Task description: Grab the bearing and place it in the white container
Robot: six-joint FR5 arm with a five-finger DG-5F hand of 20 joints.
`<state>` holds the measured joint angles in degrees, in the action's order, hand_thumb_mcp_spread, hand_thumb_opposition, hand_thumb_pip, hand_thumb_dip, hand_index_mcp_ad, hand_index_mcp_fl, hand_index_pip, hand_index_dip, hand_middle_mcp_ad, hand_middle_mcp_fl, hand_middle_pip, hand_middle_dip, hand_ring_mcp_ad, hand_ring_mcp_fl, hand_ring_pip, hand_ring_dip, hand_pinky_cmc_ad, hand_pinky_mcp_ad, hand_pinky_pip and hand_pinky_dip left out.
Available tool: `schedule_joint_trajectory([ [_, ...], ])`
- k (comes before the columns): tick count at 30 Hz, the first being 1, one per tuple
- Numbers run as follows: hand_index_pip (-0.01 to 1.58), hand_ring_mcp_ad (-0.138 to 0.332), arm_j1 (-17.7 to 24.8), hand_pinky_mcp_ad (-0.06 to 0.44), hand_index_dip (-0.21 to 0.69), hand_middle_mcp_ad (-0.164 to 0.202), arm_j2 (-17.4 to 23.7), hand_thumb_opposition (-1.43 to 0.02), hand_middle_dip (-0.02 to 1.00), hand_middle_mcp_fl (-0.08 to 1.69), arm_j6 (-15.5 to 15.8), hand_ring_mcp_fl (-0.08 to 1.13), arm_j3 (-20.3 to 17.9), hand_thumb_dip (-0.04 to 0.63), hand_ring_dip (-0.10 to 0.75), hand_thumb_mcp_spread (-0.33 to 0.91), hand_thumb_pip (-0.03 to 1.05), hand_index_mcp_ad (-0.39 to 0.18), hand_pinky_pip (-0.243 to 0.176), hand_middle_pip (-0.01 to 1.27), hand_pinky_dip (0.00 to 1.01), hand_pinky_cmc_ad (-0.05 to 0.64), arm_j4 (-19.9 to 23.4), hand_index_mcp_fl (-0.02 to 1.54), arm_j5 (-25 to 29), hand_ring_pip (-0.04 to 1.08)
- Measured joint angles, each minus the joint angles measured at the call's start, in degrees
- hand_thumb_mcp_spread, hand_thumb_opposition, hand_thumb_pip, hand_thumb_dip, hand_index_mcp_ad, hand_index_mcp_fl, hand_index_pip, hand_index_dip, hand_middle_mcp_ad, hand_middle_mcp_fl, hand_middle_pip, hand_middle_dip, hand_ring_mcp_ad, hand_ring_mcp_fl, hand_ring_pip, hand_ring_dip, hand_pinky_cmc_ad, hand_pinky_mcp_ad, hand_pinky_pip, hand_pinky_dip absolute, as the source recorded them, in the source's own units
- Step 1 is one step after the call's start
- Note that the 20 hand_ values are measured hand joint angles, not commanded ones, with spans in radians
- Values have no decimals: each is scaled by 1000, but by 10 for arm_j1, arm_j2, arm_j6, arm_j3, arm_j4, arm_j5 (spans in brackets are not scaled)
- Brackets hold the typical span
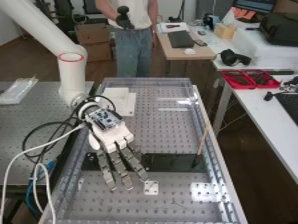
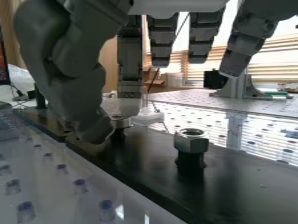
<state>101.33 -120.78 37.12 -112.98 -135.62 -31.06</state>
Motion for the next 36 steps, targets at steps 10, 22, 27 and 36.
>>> schedule_joint_trajectory([
  [10,1541,171,-3,290,204,61,0,-869,164,2,-3,17,-1,328,87,365,686,-37,-89,126,316,379,-3,21,-2,87],
  [22,1539,169,-5,278,202,58,-2,-869,164,2,-6,17,3,326,87,361,686,-38,-89,126,316,379,-5,51,-9,87],
  [27,1539,169,-6,278,202,61,0,-869,164,2,-1,17,1,326,87,361,686,-38,-89,126,316,379,0,72,-10,87],
  [36,1543,168,-5,278,202,61,2,-869,164,2,1,17,-1,326,87,361,686,-37,-89,126,314,379,2,70,-10,87],
])
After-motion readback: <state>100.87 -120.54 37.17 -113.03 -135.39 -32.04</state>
